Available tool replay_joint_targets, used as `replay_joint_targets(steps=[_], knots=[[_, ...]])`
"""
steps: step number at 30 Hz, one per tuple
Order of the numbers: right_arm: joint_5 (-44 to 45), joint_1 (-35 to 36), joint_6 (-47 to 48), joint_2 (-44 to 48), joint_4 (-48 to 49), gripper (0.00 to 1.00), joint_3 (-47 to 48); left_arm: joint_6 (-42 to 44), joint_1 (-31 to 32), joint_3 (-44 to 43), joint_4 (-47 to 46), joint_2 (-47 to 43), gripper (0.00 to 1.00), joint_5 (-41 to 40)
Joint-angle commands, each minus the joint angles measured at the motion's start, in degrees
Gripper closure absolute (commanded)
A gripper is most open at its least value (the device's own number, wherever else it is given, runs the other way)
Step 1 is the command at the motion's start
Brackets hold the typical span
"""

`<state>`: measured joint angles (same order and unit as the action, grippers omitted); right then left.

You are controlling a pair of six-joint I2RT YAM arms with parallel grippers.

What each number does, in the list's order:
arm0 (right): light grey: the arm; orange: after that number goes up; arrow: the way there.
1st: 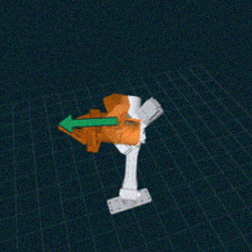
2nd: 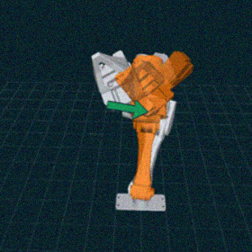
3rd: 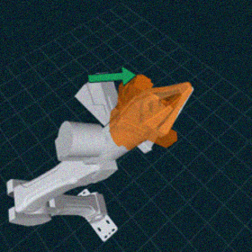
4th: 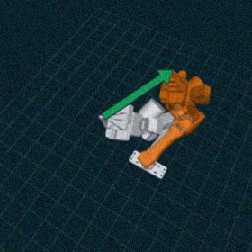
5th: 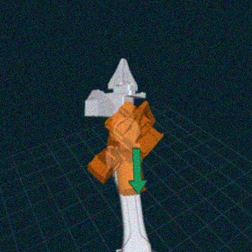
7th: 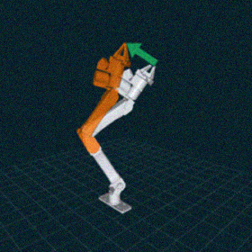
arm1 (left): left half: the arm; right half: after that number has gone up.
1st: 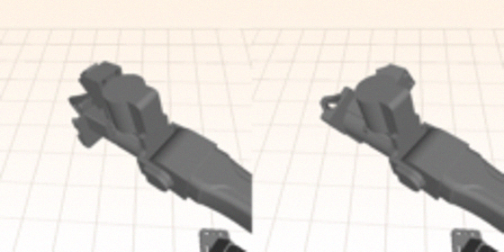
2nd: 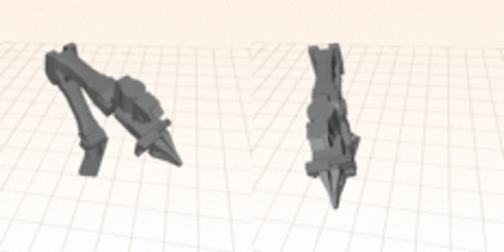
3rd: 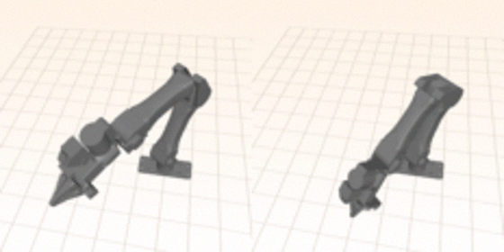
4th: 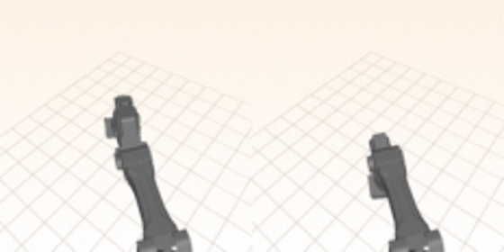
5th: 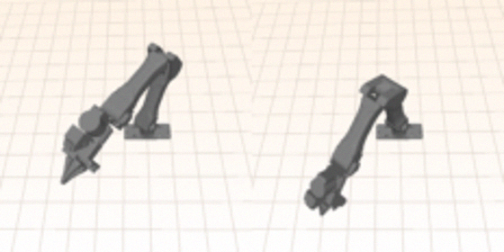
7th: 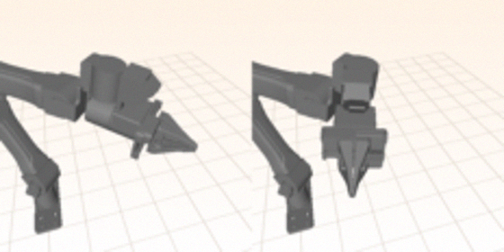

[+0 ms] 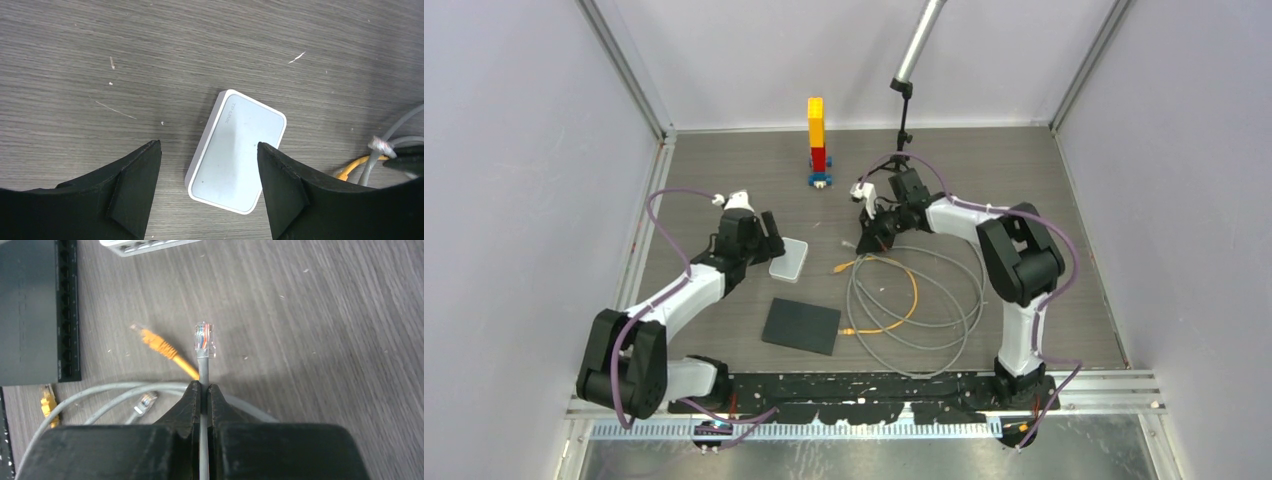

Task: Insert the plug into the switch port
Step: Pick up the connector from the center of the board.

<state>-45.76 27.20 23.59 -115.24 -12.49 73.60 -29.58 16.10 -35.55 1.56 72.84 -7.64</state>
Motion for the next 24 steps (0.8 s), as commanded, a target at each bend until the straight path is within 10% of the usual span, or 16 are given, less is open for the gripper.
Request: replay_joint_targets(steps=[1, 24], knots=[[7.80, 3.04, 4.49, 12.57, 6.51, 0.99, -5.38, -0.27, -0.28, -0.75, -1.74, -2.48, 0.28, 0.72], [40.02, 21.69, 26.28, 41.98, 14.59, 1.00, -23.52, -1.04, -0.28, 0.13, -1.85, -3.06, 0.28, 2.11]])
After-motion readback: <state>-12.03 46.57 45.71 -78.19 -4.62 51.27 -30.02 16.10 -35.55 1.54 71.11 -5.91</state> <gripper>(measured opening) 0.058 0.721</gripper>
